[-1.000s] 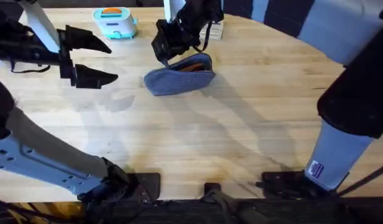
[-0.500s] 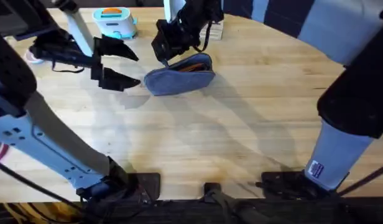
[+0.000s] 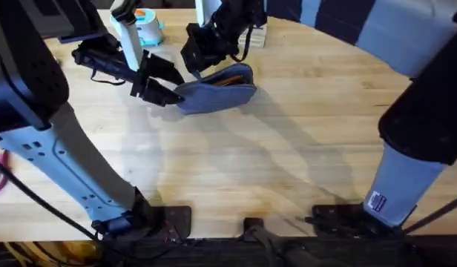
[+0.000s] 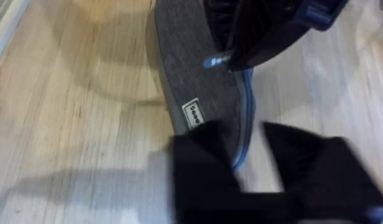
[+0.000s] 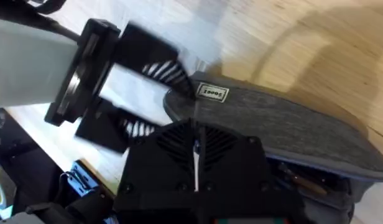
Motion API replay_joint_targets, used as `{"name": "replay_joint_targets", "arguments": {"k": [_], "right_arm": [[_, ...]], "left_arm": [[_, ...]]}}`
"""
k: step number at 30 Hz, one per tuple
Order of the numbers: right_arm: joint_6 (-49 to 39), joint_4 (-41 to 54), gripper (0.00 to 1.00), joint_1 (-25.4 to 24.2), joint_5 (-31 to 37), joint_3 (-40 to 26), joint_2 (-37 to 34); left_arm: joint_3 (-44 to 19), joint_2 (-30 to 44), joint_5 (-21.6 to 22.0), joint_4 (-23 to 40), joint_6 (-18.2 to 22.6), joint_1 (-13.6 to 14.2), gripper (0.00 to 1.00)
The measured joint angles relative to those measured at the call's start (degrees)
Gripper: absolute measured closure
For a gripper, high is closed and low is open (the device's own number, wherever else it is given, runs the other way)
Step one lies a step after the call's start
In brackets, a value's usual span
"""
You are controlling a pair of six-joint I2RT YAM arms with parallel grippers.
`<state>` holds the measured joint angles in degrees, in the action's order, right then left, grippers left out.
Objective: Unzip the bag, pick up the pens from the table one at a time and place them inside, then zip the bag closed.
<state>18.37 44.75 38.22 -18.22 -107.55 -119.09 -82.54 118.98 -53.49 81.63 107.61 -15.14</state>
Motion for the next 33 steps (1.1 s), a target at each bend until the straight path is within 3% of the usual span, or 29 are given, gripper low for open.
{"name": "replay_joint_targets", "arguments": {"k": [2, 3, 4, 9, 22, 33], "right_arm": [[0.0, 0.0, 0.971, 0.0, 0.0, 0.0, 0.0], [0.0, 0.1, 0.971, 0.0, 0.0, 0.0, 0.0], [0.0, 0.1, 0.971, 0.0, 0.0, 0.0, 0.0], [0.0, 0.2, 0.971, -0.5, 0.0, 0.0, 0.0], [-4.0, 8.4, 0.971, -11.4, -0.7, 0.0, 0.0], [-5.1, 10.4, 0.969, -20.3, 3.8, 0.0, 0.0]], "left_arm": [[0.0, 0.0, 0.2, -0.5, 0.0, 0.0, 0.848], [0.0, 0.0, 0.2, -0.7, 0.2, 0.0, 0.928], [0.0, 0.0, 0.3, -0.7, 0.2, 0.0, 0.948], [0.0, 0.0, 0.4, -0.7, 0.2, 0.0, 0.956], [0.0, 0.0, 0.0, -0.8, 0.2, 0.0, 0.960], [0.0, 0.0, -0.8, -0.7, 0.0, 0.3, 0.960]]}}
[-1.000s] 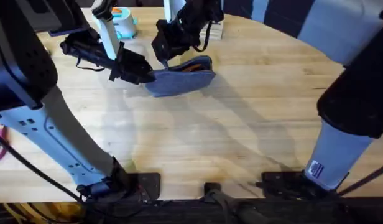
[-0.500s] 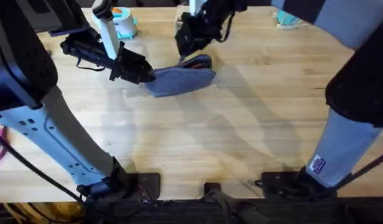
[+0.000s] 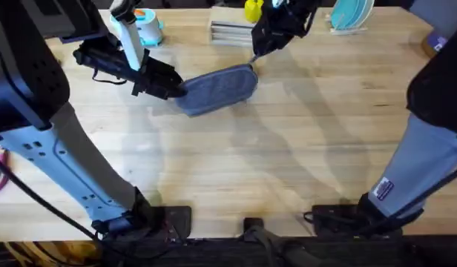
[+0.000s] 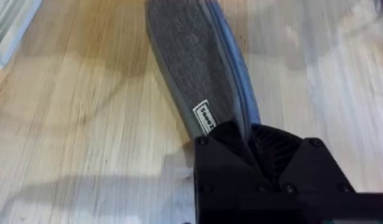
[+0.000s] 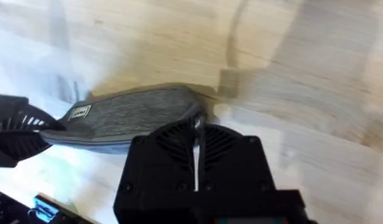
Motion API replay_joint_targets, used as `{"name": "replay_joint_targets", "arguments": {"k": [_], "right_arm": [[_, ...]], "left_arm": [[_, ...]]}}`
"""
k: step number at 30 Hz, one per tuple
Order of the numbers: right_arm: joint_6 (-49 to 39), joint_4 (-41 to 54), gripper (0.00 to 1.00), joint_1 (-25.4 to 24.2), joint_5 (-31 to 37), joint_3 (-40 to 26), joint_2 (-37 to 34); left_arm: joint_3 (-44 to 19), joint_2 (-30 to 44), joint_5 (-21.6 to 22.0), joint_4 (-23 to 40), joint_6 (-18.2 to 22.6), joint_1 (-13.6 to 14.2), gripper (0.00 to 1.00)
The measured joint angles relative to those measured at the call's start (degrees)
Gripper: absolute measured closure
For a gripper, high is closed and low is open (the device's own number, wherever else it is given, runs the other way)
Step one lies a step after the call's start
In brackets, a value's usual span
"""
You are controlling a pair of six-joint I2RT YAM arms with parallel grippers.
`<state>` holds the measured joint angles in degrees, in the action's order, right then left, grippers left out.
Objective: Unzip the bag, pick up the pens from the table one at a time and place them inside, then zip the bag closed.
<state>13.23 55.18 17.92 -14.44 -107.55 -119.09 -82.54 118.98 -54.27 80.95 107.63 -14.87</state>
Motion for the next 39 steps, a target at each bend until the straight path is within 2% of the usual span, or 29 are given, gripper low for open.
{"name": "replay_joint_targets", "arguments": {"k": [9, 15, 23, 29, 34, 35, 39], "right_arm": [[0.0, 4.5, 0.968, -2.5, -0.6, 0.0, -0.1], [0.0, 4.7, 0.968, -3.3, 3.4, 0.0, -2.8], [3.3, 4.7, 0.968, -7.1, 8.9, 0.0, -5.4], [3.7, 10.1, 0.968, -6.7, 10.3, -4.8, -1.5], [2.1, 11.9, 0.965, -4.9, 10.6, -9.7, 6.2], [1.8, 11.9, 0.893, -4.4, 10.6, -10.4, 8.0], [0.2, 12.5, 0.315, -3.0, 10.6, -11.5, 14.2]], "left_arm": [[0.0, 0.0, -0.6, -0.2, 0.0, 0.7, 0.960], [0.0, 0.0, -0.6, -0.2, 0.0, 0.7, 0.960], [0.0, 0.0, 0.1, 0.0, 0.0, 0.3, 0.960], [0.0, 0.0, 0.1, 0.0, 0.0, 0.3, 0.959], [0.0, 0.0, 0.1, 0.0, 0.0, 0.3, 0.959], [0.0, 0.0, 0.1, 0.0, 0.0, 0.3, 0.959], [0.0, 0.0, 0.1, 0.1, 0.0, 0.3, 0.959]]}}
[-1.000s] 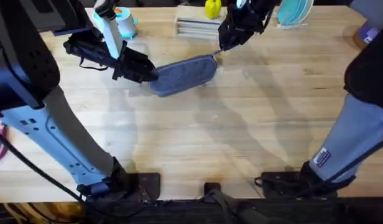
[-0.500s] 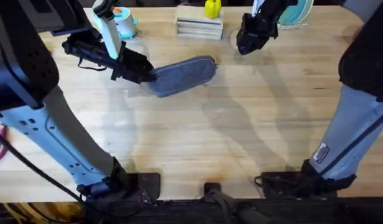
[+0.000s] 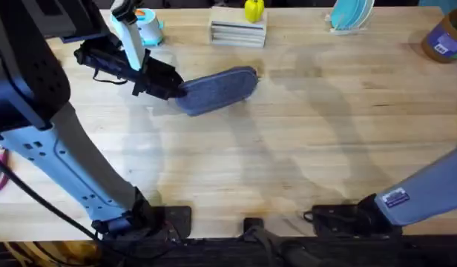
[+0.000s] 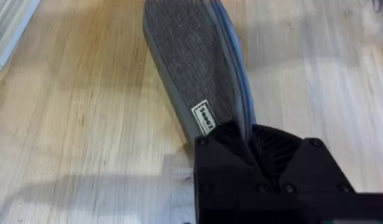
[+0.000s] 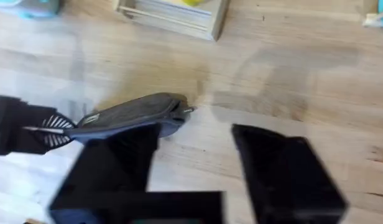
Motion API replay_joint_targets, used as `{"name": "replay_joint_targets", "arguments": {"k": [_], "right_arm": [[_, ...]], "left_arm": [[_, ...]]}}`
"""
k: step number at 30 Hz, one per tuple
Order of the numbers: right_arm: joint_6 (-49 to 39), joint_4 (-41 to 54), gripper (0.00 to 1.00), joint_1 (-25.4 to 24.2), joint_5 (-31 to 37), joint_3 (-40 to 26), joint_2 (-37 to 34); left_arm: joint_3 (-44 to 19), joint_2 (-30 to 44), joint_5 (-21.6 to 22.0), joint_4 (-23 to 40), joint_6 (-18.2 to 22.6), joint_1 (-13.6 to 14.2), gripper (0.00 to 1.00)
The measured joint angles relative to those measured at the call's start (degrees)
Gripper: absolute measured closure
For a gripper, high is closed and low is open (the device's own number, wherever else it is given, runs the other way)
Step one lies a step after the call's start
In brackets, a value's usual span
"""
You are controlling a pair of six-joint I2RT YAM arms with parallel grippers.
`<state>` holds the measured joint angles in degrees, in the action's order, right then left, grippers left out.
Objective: Unzip the bag, pick up the pens from the table one at a time and place them inside, then zip the bag closed.
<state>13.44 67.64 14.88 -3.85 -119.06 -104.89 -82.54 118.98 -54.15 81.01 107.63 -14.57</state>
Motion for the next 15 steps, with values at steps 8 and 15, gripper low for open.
{"name": "replay_joint_targets", "arguments": {"k": [8, 15], "right_arm": [[-1.8, 1.5, 0.004, 0.1, 0.1, -0.1, 4.5], [-2.6, 1.9, 0.004, 0.1, 0.2, -0.1, 4.5]], "left_arm": [[0.0, 0.0, 0.0, 0.0, 0.0, 0.0, 0.959], [0.0, 0.0, 0.2, 0.2, 0.1, -0.3, 0.247]]}}
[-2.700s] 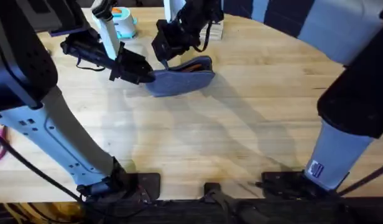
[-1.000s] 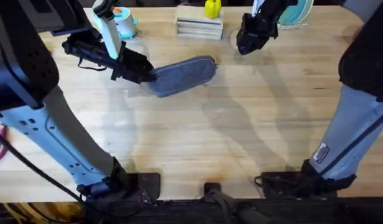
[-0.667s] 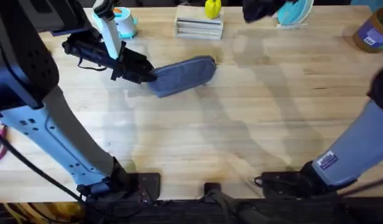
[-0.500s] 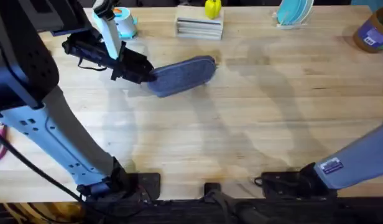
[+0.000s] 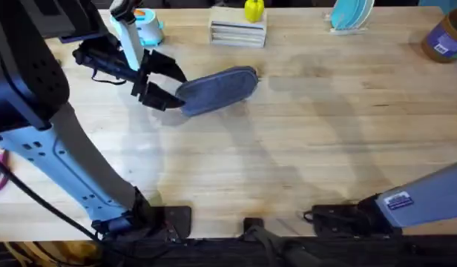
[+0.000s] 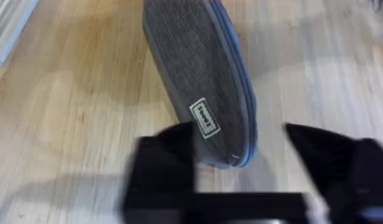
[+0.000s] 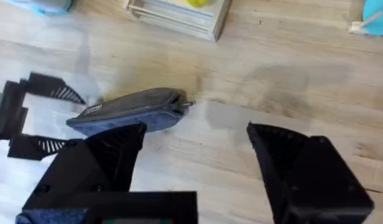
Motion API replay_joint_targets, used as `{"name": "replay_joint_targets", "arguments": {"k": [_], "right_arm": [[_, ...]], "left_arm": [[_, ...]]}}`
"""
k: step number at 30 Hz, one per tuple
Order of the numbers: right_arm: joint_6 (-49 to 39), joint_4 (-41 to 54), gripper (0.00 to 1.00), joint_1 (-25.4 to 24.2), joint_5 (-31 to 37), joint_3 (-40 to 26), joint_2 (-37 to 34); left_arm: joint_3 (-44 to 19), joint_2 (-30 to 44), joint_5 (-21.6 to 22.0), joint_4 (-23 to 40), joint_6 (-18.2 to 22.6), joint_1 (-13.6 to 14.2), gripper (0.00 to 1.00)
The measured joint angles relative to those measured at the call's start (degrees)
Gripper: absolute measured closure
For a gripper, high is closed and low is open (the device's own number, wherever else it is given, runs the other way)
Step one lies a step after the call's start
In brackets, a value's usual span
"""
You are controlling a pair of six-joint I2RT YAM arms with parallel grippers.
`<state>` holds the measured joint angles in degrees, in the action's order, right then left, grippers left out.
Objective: Unzip the bag, pick up the pens from the table one at a time and place them inside, then zip the bag closed.
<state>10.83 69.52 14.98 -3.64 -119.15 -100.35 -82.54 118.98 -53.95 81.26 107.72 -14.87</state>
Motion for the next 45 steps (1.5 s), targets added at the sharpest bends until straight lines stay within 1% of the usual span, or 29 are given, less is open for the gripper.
{"name": "replay_joint_targets", "arguments": {"k": [1, 8, 10, 11, 13, 14, 15, 17, 19, 22, 25, 28, 32, 34, 36, 39, 45], "right_arm": [[-0.4, 0.3, 0.005, 0.0, 0.5, 0.0, 0.0], [-1.4, 2.9, 0.005, 0.0, 2.3, 0.0, 0.1], [-2.2, 3.0, 0.005, 0.0, 2.6, 0.0, 0.7], [-3.2, 3.9, 0.005, 0.0, 3.7, 0.0, 3.0], [-3.6, 4.9, 0.005, 0.0, 4.6, 0.0, 5.3], [-3.9, 5.6, 0.005, 0.0, 5.3, 0.0, 6.8], [-5.2, 8.8, 0.005, 0.0, 7.1, 0.0, 11.4], [-5.8, 11.5, 0.005, 0.0, 7.8, 0.0, 13.9], [-6.2, 13.2, 0.005, 0.0, 8.4, 0.1, 15.8], [-6.2, 13.1, 0.005, 0.0, 8.9, 2.2, 18.1], [-5.9, 11.3, 0.005, 0.0, 9.8, 7.6, 20.6], [-4.9, 7.0, 0.005, 0.0, 10.3, 15.3, 24.1], [-3.0, 1.9, 0.005, 0.0, 10.5, 25.3, 29.8], [-2.0, 0.7, 0.006, 0.0, 10.5, 28.6, 32.3], [-1.2, -0.1, 0.006, 0.0, 10.6, 30.7, 34.2], [-0.2, -0.3, 0.005, 0.0, 10.7, 31.6, 35.6], [1.1, -0.8, 0.005, 0.0, 10.9, 31.7, 36.0]], "left_arm": [[0.0, 0.0, 0.0, -0.8, -0.1, -0.2, 0.014], [0.0, 0.0, 0.5, -1.4, -0.1, -0.2, 0.006], [0.0, 0.0, 1.3, -0.4, -0.1, -0.4, 0.004], [-0.7, -0.5, 2.4, 2.1, -0.1, -1.2, 0.004], [-1.6, -2.2, 2.9, 3.6, -0.1, -2.2, 0.004], [-2.4, -3.7, 3.0, 4.4, -0.1, -2.9, 0.004], [-4.9, -9.9, 3.1, 6.9, -0.1, -5.6, 0.004], [-6.3, -14.9, 3.1, 8.0, -0.1, -7.4, 0.005], [-7.0, -19.6, 3.5, 8.2, -0.7, -8.9, 0.005], [-7.2, -25.8, 4.8, 8.5, -3.2, -9.4, 0.006], [-7.2, -30.3, 5.8, 8.7, -7.1, -9.3, 0.006], [-7.2, -34.2, 6.3, 8.8, -12.0, -9.3, 0.006], [-7.2, -39.6, 6.9, 8.8, -21.2, -9.3, 0.006], [-7.2, -42.1, 7.0, 8.8, -26.0, -9.3, 0.006], [-7.2, -44.8, 7.1, 8.8, -31.1, -9.3, 0.006], [-7.2, -48.6, 7.1, 8.2, -38.0, -9.3, 0.006], [-7.2, -56.0, 7.3, 3.0, -54.0, -9.3, 0.005]]}}
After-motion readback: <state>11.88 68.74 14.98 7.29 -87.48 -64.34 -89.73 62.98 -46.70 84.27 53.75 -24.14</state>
